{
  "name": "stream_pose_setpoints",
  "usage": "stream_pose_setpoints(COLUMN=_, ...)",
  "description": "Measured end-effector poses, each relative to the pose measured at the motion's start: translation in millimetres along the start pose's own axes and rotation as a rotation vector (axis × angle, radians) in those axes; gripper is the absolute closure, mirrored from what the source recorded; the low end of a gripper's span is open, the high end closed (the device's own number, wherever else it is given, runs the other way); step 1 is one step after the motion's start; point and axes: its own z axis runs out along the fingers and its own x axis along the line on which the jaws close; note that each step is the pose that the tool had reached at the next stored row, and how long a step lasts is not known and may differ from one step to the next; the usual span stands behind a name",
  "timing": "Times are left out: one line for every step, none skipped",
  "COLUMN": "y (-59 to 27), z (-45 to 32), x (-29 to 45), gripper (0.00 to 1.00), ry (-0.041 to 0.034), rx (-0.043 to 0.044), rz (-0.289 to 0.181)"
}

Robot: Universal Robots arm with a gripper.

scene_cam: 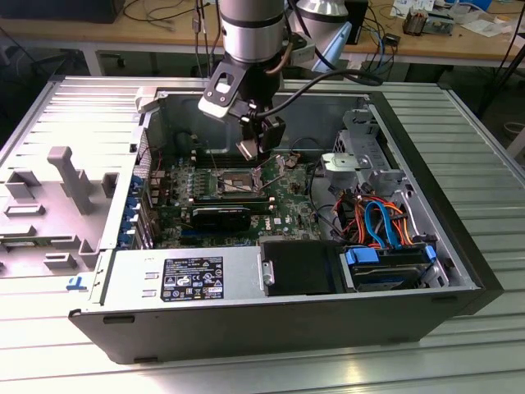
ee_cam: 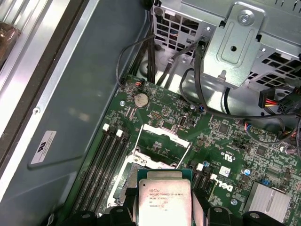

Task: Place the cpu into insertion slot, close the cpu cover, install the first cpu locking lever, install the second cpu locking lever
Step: 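Place the cpu into insertion slot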

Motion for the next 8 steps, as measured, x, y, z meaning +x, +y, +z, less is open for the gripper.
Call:
stream_pose_setpoints(y=0.0, z=0.5, x=0.0, gripper=0.45, ry=-0.0001, rx=-0.0001, rz=0.001)
stream_pose_setpoints(y=-0.1, z=1.0, x=0.0, gripper=0.45, ry=-0.0003, rx=0.0000, rz=0.003)
stream_pose_setpoints(y=-0.1, z=1.1, x=0.0, gripper=0.45, ry=-0.0003, rx=-0.0001, rz=0.003)
stream_pose_setpoints(y=-0.1, z=1.3, x=0.0, gripper=0.45, ry=-0.0004, rx=-0.0001, rz=0.004)
stream_pose_setpoints(y=-0.1, z=1.5, x=0.0, gripper=0.45, ry=-0.0004, rx=-0.0001, rz=0.004)
stream_pose_setpoints(y=-0.2, z=1.7, x=0.0, gripper=0.45, ry=-0.0005, rx=-0.0001, rz=0.005)
stream_pose_setpoints(y=-0.2, z=1.9, x=0.0, gripper=0.45, ry=-0.0005, rx=-0.0001, rz=0.006)
stream_pose_setpoints(y=-0.2, z=2.0, x=0.0, gripper=0.45, ry=-0.0006, rx=-0.0001, rz=0.006)
